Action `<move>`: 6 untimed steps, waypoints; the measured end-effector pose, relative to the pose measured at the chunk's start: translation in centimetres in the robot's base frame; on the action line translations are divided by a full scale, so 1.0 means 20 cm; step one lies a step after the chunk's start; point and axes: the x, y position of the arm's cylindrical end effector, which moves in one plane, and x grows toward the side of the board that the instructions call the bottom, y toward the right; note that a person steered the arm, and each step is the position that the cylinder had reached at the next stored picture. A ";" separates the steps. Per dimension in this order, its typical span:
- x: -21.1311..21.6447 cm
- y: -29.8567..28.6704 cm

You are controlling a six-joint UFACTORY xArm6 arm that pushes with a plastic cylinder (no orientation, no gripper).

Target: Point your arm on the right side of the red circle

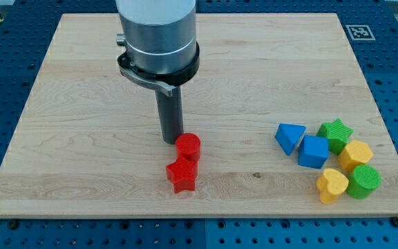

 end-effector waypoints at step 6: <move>0.05 0.34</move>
